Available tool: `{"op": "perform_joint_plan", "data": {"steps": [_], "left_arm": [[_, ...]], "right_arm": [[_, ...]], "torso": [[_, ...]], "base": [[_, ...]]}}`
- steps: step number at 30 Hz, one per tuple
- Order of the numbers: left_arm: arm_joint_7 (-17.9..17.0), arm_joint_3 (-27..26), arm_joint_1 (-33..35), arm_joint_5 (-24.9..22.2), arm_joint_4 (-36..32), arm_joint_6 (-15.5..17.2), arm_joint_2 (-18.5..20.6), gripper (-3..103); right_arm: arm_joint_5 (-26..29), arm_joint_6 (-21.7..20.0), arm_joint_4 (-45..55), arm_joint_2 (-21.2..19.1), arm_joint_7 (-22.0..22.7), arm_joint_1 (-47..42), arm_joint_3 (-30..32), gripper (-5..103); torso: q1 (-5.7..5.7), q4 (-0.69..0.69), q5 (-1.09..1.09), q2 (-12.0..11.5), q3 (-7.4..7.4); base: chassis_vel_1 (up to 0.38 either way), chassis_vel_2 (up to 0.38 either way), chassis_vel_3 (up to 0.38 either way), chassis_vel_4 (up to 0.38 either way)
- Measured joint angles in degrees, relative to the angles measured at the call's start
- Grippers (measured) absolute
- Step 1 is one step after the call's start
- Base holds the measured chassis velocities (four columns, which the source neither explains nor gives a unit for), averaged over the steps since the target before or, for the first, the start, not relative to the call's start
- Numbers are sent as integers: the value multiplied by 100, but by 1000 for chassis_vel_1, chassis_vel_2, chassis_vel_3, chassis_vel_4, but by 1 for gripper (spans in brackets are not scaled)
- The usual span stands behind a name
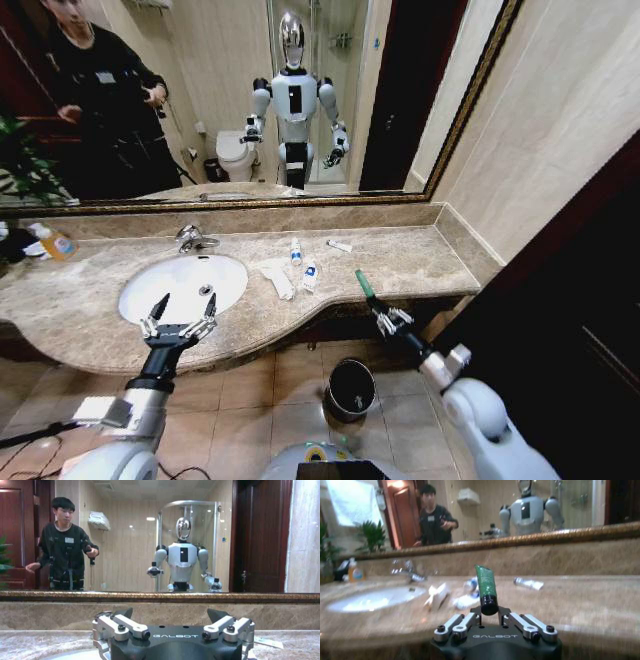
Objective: Pick up the trash from the sink and place it in the trash bin.
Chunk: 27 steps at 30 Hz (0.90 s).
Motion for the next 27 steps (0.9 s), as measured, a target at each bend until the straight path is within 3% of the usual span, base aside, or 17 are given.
{"op": "perform_joint_plan", "data": {"steps": [3, 10, 16, 27], "left_arm": [[0, 0, 0, 0, 0, 0, 0, 100], [0, 1, 0, 0, 0, 0, 0, 100], [0, 1, 0, 0, 0, 0, 0, 100], [0, 0, 0, 0, 0, 0, 0, 100]], "right_arm": [[-389, 242, -256, 344, -364, -256, -20, 20], [-1010, 649, -1328, 577, -600, -25, -191, 20], [-1355, 762, -2506, 604, -561, 428, -252, 20], [-1325, 669, -4017, 498, -84, 1104, -631, 20]], "torso": [[0, -1, 1, 0, 0], [1, 0, 1, 0, 0], [1, 0, 1, 0, 1], [1, 0, 1, 0, 1]], "base": [[0, 0, 0, 0], [0, 0, 0, 0], [0, 0, 0, 0], [0, 0, 0, 0]]}}
